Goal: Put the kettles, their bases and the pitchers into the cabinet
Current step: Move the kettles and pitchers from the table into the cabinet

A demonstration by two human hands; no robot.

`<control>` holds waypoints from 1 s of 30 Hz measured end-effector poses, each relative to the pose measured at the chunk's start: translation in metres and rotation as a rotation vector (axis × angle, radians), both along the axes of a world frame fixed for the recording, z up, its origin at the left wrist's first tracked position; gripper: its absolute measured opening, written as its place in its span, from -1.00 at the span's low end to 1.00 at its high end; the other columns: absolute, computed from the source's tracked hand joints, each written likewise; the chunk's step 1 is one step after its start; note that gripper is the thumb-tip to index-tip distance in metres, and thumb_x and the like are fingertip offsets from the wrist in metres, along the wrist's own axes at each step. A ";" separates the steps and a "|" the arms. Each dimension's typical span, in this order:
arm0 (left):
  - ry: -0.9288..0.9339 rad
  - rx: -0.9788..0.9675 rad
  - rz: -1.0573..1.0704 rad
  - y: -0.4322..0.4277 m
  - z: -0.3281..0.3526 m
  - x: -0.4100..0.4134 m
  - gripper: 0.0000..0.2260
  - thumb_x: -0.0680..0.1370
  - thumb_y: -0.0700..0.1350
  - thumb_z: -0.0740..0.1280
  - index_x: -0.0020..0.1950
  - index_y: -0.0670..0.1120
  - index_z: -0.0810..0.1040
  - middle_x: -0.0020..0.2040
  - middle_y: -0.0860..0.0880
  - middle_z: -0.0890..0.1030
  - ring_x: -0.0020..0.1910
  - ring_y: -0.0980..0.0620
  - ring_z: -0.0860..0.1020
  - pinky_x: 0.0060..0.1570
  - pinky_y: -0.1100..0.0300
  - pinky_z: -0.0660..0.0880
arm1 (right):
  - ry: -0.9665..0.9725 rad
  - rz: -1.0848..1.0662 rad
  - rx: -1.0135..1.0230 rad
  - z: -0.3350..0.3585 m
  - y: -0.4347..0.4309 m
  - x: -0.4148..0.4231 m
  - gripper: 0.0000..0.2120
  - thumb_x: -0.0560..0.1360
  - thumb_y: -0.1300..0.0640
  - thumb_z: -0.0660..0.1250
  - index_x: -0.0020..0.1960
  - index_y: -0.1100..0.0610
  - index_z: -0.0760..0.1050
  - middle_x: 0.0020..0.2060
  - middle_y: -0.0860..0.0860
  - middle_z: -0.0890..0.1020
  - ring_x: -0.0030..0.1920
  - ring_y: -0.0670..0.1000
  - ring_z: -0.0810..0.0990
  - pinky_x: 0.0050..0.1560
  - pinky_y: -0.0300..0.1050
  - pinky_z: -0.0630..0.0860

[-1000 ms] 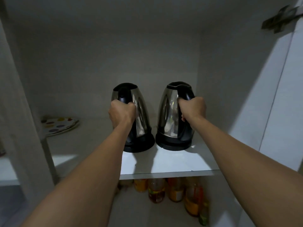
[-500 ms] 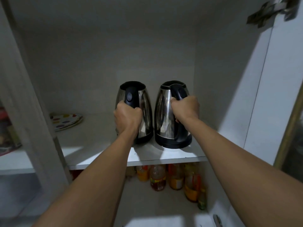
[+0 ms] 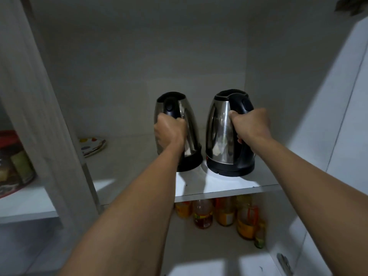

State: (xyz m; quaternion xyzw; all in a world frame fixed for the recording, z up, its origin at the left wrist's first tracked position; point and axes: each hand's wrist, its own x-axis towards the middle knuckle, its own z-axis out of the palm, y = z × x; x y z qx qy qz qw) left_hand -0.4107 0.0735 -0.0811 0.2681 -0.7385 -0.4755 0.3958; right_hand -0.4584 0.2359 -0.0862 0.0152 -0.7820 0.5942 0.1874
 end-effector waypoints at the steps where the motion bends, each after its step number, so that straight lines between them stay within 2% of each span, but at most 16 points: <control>1: 0.000 0.010 0.006 -0.005 -0.001 -0.001 -0.78 0.49 -0.18 0.29 0.09 -0.21 0.57 0.09 -0.21 0.64 0.12 -0.23 0.59 -0.02 0.07 0.49 | 0.009 -0.009 -0.004 0.000 -0.001 -0.001 -0.79 0.39 -0.01 0.41 -0.20 0.14 0.54 -0.32 0.11 0.64 -0.37 0.15 0.64 -0.41 -0.09 0.58; 4: 0.009 0.010 -0.003 -0.016 -0.001 -0.004 -0.79 0.49 -0.21 0.28 0.08 -0.22 0.57 0.08 -0.22 0.63 0.10 -0.24 0.59 -0.09 0.09 0.46 | 0.007 -0.042 -0.014 -0.002 -0.006 -0.002 -0.75 0.36 -0.03 0.41 -0.13 0.15 0.58 -0.28 0.11 0.68 -0.33 0.15 0.67 -0.35 -0.03 0.64; 7: 0.025 -0.014 -0.004 -0.017 -0.010 -0.003 -0.81 0.48 -0.21 0.28 0.07 -0.20 0.54 0.05 -0.22 0.63 0.07 -0.25 0.59 -0.14 0.12 0.38 | 0.042 -0.137 -0.022 -0.010 -0.009 0.003 -0.68 0.32 -0.07 0.42 -0.06 0.13 0.64 -0.22 0.10 0.72 -0.19 0.19 0.71 -0.08 0.13 0.68; 10: 0.024 -0.029 -0.029 -0.016 -0.028 0.003 -0.75 0.45 -0.20 0.32 0.12 -0.21 0.52 0.07 -0.23 0.63 0.09 -0.26 0.58 -0.11 0.13 0.39 | -0.038 -0.190 0.014 -0.054 -0.008 0.012 -0.58 0.36 -0.06 0.50 0.08 0.21 0.64 -0.08 0.16 0.72 -0.06 0.21 0.70 0.04 0.09 0.65; 13: 0.032 0.016 -0.059 -0.018 -0.053 0.004 -0.67 0.40 -0.14 0.40 0.14 -0.16 0.58 0.05 -0.21 0.63 0.07 -0.24 0.58 -0.09 0.12 0.43 | -0.125 -0.203 0.035 -0.101 -0.013 0.020 -0.48 0.33 -0.13 0.55 0.10 0.21 0.60 0.06 0.16 0.62 0.05 0.23 0.63 0.12 0.09 0.61; 16: -0.052 0.049 -0.051 -0.022 -0.086 -0.002 -0.65 0.37 -0.09 0.47 0.13 -0.14 0.62 0.04 -0.24 0.57 0.09 -0.24 0.51 0.00 0.02 0.51 | -0.120 -0.263 0.076 -0.106 -0.022 0.004 -0.46 0.31 -0.09 0.59 0.10 0.26 0.57 0.15 0.16 0.44 0.09 0.26 0.57 0.23 0.14 0.57; 18: 0.014 0.083 -0.122 -0.026 -0.104 -0.011 -0.69 0.37 -0.13 0.51 0.08 -0.15 0.64 -0.05 -0.21 0.61 0.04 -0.21 0.54 -0.06 0.01 0.55 | -0.116 -0.257 0.058 -0.105 -0.030 -0.010 -0.49 0.29 -0.04 0.62 0.06 0.25 0.58 0.12 0.13 0.42 0.04 0.25 0.59 0.21 0.12 0.58; 21: 0.050 0.128 -0.153 -0.033 -0.105 -0.031 -0.72 0.37 -0.17 0.50 0.05 -0.20 0.63 -0.07 -0.20 0.66 -0.04 -0.20 0.62 -0.20 0.15 0.48 | -0.113 -0.261 0.057 -0.103 -0.043 -0.038 -0.51 0.27 -0.04 0.62 0.04 0.24 0.59 0.11 0.13 0.48 -0.05 0.24 0.61 0.14 0.08 0.61; 24: 0.018 0.124 -0.098 -0.041 -0.103 -0.058 -0.66 0.41 -0.12 0.48 0.15 -0.18 0.61 0.04 -0.20 0.66 0.04 -0.22 0.60 -0.14 0.16 0.42 | -0.113 -0.242 0.073 -0.103 -0.053 -0.066 -0.50 0.30 -0.04 0.60 0.11 0.21 0.57 0.13 0.16 0.49 -0.13 0.21 0.57 0.06 0.05 0.60; 27: 0.005 0.128 -0.057 -0.049 -0.102 -0.092 -0.61 0.42 -0.08 0.47 0.22 -0.12 0.59 0.11 -0.18 0.64 0.11 -0.21 0.60 -0.02 0.12 0.48 | -0.089 -0.195 0.106 -0.105 -0.061 -0.100 -0.53 0.27 -0.12 0.56 0.07 0.06 0.56 0.09 0.11 0.48 -0.20 0.18 0.58 0.02 0.06 0.61; 30: 0.017 0.156 -0.057 -0.058 -0.100 -0.127 -0.62 0.44 -0.14 0.47 0.24 -0.17 0.58 0.14 -0.21 0.64 0.13 -0.20 0.60 -0.05 0.17 0.44 | -0.115 -0.107 0.085 -0.105 -0.066 -0.141 -0.54 0.34 0.00 0.56 0.17 0.12 0.53 0.07 0.08 0.36 -0.16 0.16 0.52 0.08 -0.02 0.54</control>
